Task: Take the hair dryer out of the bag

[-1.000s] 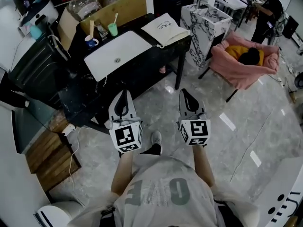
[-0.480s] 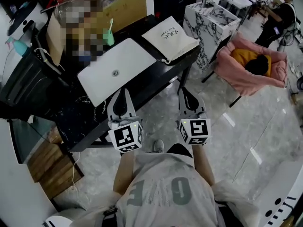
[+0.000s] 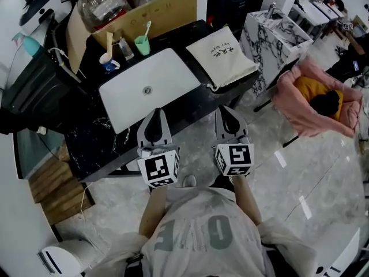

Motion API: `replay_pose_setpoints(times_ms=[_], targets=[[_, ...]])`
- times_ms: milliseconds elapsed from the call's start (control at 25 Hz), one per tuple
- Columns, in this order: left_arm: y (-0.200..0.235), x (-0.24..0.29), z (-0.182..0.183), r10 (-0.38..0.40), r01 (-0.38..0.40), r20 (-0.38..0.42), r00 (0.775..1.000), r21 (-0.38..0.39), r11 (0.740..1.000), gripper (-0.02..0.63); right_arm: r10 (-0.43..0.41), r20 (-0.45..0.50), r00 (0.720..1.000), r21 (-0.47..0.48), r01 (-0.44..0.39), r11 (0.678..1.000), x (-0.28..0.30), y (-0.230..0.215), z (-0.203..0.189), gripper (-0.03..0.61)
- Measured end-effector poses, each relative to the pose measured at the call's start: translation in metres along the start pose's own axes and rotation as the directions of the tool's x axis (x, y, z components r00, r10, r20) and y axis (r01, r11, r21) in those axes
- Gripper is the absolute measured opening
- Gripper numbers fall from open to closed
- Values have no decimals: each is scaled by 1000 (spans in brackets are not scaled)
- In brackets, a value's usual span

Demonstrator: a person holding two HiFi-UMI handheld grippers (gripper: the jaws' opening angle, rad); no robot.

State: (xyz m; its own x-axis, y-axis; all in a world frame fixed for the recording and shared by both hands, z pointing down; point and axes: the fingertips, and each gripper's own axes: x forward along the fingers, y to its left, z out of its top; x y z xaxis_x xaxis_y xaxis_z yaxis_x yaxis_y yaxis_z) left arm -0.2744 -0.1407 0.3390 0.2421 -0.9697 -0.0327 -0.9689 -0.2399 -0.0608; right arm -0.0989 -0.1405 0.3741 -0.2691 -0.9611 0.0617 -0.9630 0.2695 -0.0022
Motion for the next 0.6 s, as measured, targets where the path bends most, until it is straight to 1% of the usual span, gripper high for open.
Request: replay_pose_setpoints(times_ms=[200, 440, 600], targets=[[-25, 26, 2, 50, -50, 9, 999, -4, 999, 29, 78, 13, 997, -26, -77, 997, 23, -24, 9, 31], [-62, 54, 5, 68, -68, 16, 998, -15, 998, 29, 144, 27, 989, -36, -143, 989, 37, -61, 17, 31], [-84, 76, 4, 76, -76, 19, 997, -14, 997, 29, 167, 27, 986, -47, -166, 985, 43, -91, 15, 31]])
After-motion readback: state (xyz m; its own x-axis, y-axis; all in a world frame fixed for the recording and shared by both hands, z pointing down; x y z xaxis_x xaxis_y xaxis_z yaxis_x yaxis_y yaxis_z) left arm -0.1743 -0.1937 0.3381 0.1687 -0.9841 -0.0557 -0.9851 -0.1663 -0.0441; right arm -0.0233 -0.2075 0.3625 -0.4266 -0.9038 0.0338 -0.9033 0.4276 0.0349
